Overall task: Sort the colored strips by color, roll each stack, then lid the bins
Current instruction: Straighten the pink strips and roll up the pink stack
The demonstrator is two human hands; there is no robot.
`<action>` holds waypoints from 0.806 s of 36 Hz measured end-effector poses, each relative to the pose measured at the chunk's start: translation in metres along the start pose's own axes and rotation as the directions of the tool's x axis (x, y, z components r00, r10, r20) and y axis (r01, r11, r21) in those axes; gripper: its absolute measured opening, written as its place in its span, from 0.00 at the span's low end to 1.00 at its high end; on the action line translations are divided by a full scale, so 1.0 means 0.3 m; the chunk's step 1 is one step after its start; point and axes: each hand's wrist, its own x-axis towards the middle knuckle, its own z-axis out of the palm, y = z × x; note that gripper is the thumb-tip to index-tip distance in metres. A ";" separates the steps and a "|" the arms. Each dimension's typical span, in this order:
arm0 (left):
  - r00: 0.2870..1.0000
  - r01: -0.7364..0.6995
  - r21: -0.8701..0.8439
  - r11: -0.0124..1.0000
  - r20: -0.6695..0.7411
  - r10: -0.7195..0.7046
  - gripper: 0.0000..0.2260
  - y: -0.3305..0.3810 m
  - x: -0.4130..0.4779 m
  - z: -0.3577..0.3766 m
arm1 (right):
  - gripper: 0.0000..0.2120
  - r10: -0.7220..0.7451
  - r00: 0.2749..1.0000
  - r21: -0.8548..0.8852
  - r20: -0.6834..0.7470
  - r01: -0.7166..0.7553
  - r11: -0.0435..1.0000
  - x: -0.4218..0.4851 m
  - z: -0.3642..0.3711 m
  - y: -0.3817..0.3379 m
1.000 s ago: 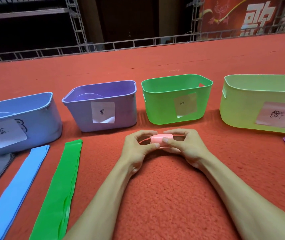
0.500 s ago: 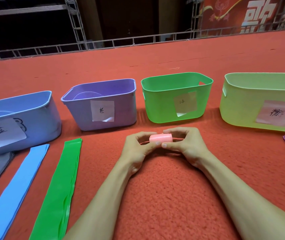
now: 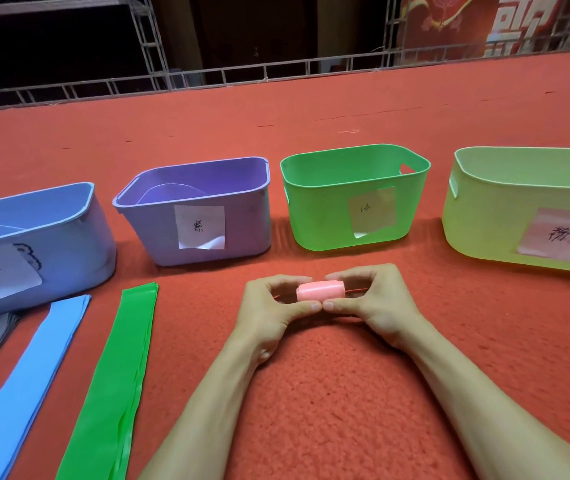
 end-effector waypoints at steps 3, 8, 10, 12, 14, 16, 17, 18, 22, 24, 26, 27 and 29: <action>1.000 -0.014 0.024 1.000 -0.010 0.015 0.17 -0.007 0.006 0.001 | 0.19 0.006 1.000 0.012 0.004 -0.006 1.000 0.007 -0.002 0.009; 0.999 -0.032 0.045 0.998 -0.018 0.033 0.17 -0.017 0.006 0.000 | 0.17 0.009 1.000 0.051 0.013 -0.010 0.999 0.005 0.004 0.019; 1.000 -0.023 0.037 0.999 -0.012 0.024 0.17 -0.020 0.008 -0.003 | 0.17 -0.009 1.000 0.040 0.010 0.008 0.999 0.001 0.002 0.013; 1.000 -0.016 0.043 0.999 -0.002 0.016 0.17 -0.015 0.007 -0.001 | 0.16 0.000 1.000 0.043 0.014 0.000 0.999 -0.004 -0.009 0.003; 1.000 -0.022 0.070 0.997 0.004 0.022 0.17 -0.009 -0.002 0.002 | 0.16 0.023 1.000 0.039 0.012 -0.023 0.999 -0.012 -0.019 -0.006; 0.999 -0.039 0.107 0.994 0.012 0.038 0.18 0.000 -0.011 0.007 | 0.16 0.034 0.999 0.002 0.001 -0.035 0.999 -0.018 -0.027 -0.015; 0.999 -0.044 0.121 0.992 0.016 0.042 0.18 0.005 -0.012 0.010 | 0.16 0.038 0.999 -0.014 0.000 -0.038 0.999 -0.020 -0.031 -0.022; 0.999 -0.048 0.132 0.990 0.020 0.046 0.18 0.012 -0.012 0.016 | 0.16 0.038 0.999 -0.026 -0.004 -0.038 0.999 -0.022 -0.035 -0.031; 0.996 -0.074 0.160 0.984 0.069 0.064 0.17 0.084 -0.025 0.053 | 0.16 0.011 0.999 -0.059 -0.051 -0.014 0.998 -0.038 -0.072 -0.079; 0.992 -0.078 0.164 0.983 0.109 0.061 0.15 0.129 -0.035 0.069 | 0.16 -0.002 0.998 -0.069 -0.060 -0.002 0.998 -0.050 -0.106 -0.114; 0.985 -0.086 0.182 0.980 0.161 0.056 0.15 0.168 -0.045 0.085 | 0.16 -0.022 0.998 -0.099 -0.055 0.016 0.995 -0.066 -0.144 -0.146; 0.983 -0.090 0.187 0.978 0.176 0.057 0.14 0.186 -0.052 0.098 | 0.16 -0.032 0.998 -0.111 -0.058 0.025 0.993 -0.077 -0.163 -0.160; 0.980 -0.119 0.199 0.973 0.180 0.084 0.14 0.216 -0.065 0.132 | 0.18 -0.048 0.997 -0.121 -0.061 0.040 0.992 -0.101 -0.202 -0.179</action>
